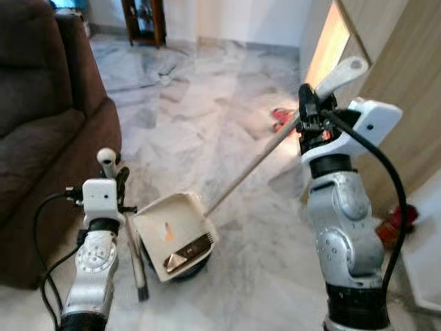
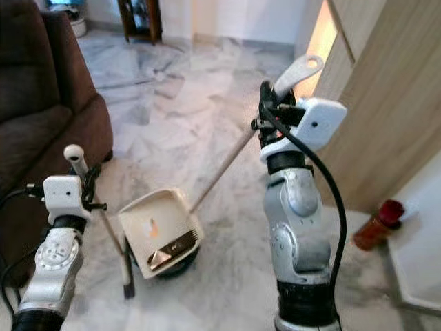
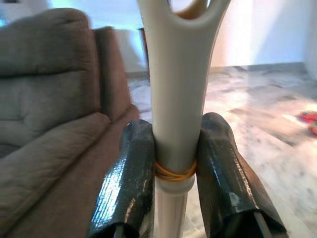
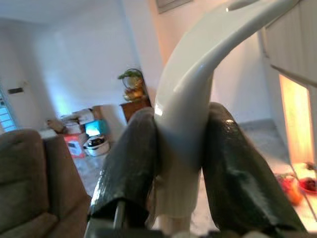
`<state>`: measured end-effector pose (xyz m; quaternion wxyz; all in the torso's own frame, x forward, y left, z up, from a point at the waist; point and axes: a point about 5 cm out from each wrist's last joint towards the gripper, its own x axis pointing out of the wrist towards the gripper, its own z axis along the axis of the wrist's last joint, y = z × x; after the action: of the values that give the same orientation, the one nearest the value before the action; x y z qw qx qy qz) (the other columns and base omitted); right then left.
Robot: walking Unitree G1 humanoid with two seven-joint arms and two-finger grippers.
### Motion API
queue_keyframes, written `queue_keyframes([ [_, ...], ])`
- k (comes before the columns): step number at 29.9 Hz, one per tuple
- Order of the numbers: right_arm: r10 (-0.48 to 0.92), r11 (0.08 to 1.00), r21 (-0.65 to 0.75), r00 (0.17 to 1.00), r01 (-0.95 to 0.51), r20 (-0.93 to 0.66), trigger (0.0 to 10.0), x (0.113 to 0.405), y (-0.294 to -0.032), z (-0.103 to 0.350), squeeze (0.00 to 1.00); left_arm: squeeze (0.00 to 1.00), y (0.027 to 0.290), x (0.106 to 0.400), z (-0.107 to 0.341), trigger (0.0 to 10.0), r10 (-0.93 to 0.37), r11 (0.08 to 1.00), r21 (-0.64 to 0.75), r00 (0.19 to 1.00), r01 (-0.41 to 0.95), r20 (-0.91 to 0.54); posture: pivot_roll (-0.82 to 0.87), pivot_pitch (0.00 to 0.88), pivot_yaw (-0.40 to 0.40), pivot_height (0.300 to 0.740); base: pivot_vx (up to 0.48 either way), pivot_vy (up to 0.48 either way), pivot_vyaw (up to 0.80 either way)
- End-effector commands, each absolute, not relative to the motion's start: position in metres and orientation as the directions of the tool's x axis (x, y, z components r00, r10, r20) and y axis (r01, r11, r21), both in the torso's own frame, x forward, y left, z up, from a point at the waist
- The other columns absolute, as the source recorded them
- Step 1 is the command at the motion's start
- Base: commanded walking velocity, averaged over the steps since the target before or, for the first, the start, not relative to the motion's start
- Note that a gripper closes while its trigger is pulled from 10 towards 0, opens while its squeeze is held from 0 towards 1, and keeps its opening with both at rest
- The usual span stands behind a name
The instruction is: Sweep floor
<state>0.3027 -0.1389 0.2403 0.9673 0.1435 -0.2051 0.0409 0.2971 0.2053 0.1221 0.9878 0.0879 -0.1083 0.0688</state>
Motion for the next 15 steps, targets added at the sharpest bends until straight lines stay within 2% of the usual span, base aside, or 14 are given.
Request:
queue_keyframes([
  [1, 0.045, 0.949, 0.25, 0.867, -0.193, 0.495, 10.0, 0.2974, -0.1299, 0.261, 0.0, 0.02, 0.2119, 0.2972, 0.1303, 10.0, 0.126, 0.968, 0.18, 0.956, -0.177, 0.264, 0.0, 0.057, -0.017, 0.74, 0.319, 0.0, 0.61],
  [9, 0.049, 0.948, 0.251, 0.867, -0.198, 0.497, 10.0, 0.2971, -0.129, 0.2611, 0.0, 0.02, 0.2125, 0.2972, 0.1304, 10.0, 0.127, 0.968, 0.178, 0.956, -0.178, 0.264, 0.01, 0.059, -0.017, 0.74, 0.308, 0.0, 0.61],
  [13, 0.05, 0.947, 0.253, 0.867, -0.199, 0.496, 10.0, 0.2971, -0.1291, 0.261, 0.0, 0.0, 0.2123, 0.2971, 0.1303, 10.0, 0.129, 0.968, 0.177, 0.955, -0.18, 0.266, 0.01, 0.059, -0.017, 0.74, 0.0, 0.0, 0.49],
  [15, 0.05, 0.947, 0.252, 0.867, -0.199, 0.495, 10.0, 0.2971, -0.1289, 0.2609, 0.0, 0.0, 0.2124, 0.2971, 0.1302, 10.0, 0.129, 0.968, 0.176, 0.955, -0.18, 0.266, 0.01, 0.059, -0.017, 0.74, 0.0, 0.0, 0.0],
])
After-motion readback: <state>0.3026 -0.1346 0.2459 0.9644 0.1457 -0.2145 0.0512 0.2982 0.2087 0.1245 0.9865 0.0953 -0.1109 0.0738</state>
